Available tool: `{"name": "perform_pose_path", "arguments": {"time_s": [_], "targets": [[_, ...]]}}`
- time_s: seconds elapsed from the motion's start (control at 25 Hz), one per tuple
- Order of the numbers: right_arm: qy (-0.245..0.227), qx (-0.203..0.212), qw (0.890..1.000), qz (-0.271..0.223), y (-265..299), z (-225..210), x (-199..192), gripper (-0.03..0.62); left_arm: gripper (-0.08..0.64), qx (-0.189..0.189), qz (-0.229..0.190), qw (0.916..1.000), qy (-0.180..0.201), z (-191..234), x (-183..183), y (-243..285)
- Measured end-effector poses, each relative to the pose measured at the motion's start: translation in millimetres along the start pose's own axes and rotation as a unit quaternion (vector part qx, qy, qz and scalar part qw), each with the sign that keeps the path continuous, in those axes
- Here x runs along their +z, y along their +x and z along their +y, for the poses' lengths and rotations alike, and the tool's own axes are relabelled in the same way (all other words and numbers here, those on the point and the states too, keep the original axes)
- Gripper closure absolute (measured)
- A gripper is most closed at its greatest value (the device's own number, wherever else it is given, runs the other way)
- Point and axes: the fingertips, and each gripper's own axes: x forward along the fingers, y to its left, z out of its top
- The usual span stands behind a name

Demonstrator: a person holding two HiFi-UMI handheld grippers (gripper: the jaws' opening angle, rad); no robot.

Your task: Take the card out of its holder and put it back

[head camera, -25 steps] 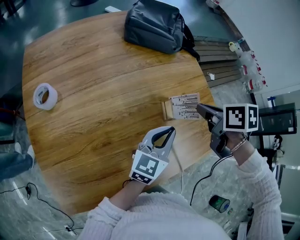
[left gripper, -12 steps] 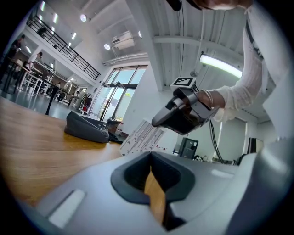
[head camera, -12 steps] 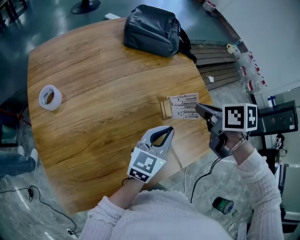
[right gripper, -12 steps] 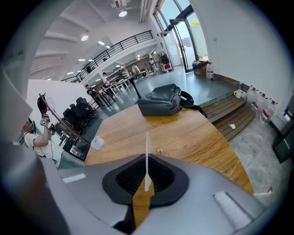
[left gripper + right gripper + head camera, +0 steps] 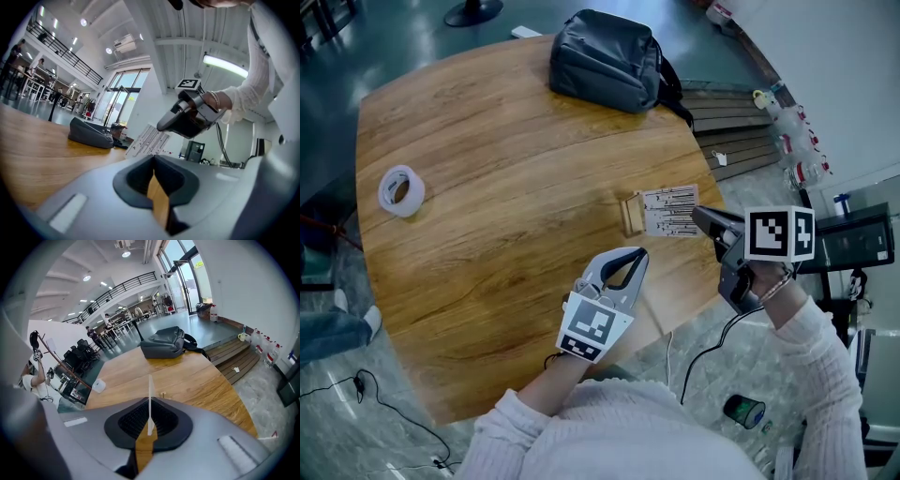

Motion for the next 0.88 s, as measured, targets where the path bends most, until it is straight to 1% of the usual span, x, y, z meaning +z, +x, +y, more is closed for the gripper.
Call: {"name": "perform_pose_path", "arguments": {"time_s": [0.16,0.4,0.68,0.88], "targets": [[-0.001,0.001,1.000,0.000,1,0,1,0.588,0.551,0.005,0.004,0.9998,-0.016,4,-3,0],[0.003,-0.003,1.000,0.004,8,-7,3,0.588,0.551,0.011,0.007,0.9997,-0.023,9,-8,3],[0.007,-0.003,1.000,0.016,19,-14,4,0.588,0.551,0.016,0.024,0.9988,-0.039,16,-20,7],[0.005,-0.009,1.000,0.021,27,-20,7,0.588,0.552,0.015,0.022,0.9984,-0.051,19,-24,10]]}}
